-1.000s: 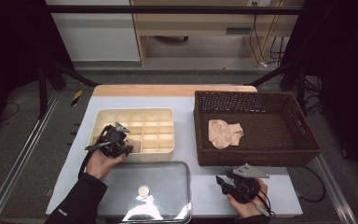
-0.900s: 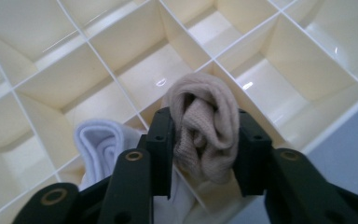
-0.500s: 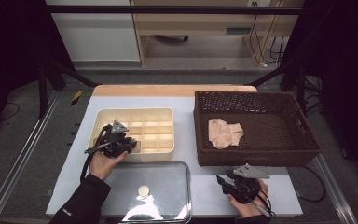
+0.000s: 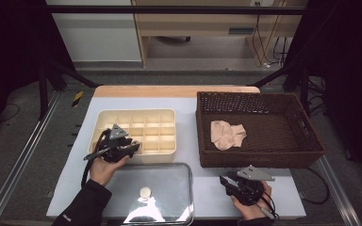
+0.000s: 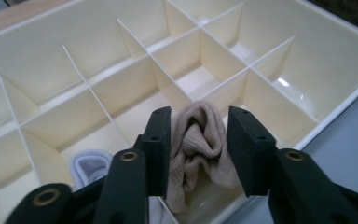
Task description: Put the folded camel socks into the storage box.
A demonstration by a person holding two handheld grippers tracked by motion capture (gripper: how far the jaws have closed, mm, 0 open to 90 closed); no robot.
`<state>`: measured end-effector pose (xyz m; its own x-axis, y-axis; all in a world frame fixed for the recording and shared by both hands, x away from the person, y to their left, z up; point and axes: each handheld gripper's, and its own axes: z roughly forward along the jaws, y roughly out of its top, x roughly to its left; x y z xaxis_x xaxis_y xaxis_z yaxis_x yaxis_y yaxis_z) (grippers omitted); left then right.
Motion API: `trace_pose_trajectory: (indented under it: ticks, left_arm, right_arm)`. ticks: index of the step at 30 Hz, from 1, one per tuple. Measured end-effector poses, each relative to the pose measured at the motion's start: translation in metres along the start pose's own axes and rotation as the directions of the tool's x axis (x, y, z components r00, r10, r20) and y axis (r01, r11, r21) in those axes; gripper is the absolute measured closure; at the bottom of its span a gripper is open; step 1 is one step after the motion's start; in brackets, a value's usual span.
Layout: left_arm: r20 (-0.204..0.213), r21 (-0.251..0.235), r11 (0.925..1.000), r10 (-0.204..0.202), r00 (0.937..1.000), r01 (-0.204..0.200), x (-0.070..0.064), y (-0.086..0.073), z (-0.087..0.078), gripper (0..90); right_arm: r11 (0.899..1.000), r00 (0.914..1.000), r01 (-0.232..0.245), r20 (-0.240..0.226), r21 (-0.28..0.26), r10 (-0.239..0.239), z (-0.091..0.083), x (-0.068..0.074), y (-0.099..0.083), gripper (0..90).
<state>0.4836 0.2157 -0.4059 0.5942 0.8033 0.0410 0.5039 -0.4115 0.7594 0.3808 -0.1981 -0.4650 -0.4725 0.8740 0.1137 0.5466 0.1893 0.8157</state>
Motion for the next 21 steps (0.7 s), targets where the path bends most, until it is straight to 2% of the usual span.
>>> trace_pose_trajectory:
  ticks: [2,4,7,9,13,15,18,21]
  left_arm:
    - [0.003,-0.043,0.999,-0.011,0.9999,0.011,0.001,0.0,-0.01,52.6]
    - [0.005,-0.078,0.9968,0.013,0.9999,-0.012,0.001,-0.001,-0.017,49.0]
    - [0.007,-0.156,0.9873,0.033,0.9994,-0.031,0.001,-0.006,-0.028,47.3]
    - [0.027,-0.183,0.9828,0.03,0.9992,-0.024,0.001,-0.01,-0.032,46.0]
    - [0.062,-0.182,0.9834,0.015,0.998,-0.003,-0.001,-0.023,-0.038,45.0]
    - [0.06,-0.182,0.9833,0.01,0.9982,0.001,-0.003,-0.028,-0.041,45.5]
    - [0.063,-0.171,0.9848,-0.023,0.9977,0.033,-0.005,-0.041,-0.045,44.9]
    - [0.041,-0.17,0.9838,-0.052,0.9978,0.059,-0.008,-0.054,-0.049,42.9]
  right_arm:
    - [1.0,1.0,-0.004,-0.001,-0.008,0.004,-0.001,0.0,0.0,60.7]
    - [1.0,1.0,-0.01,-0.002,-0.01,0.01,-0.002,0.0,0.001,60.7]
    - [1.0,0.9999,-0.016,0.0,-0.013,0.016,-0.003,0.0,0.001,59.9]
    - [1.0,0.9999,-0.014,0.001,-0.018,0.014,-0.004,0.0,0.001,59.8]
    - [1.0,0.9998,-0.018,0.001,-0.023,0.018,-0.005,0.001,0.002,58.0]
    - [0.999,0.9997,-0.023,-0.003,-0.023,0.022,-0.005,0.001,0.002,57.4]
    - [0.999,0.9998,-0.021,-0.003,-0.026,0.021,-0.006,0.001,0.002,56.2]
    - [0.999,0.9998,-0.022,-0.001,-0.038,0.022,-0.007,0.002,0.002,53.5]
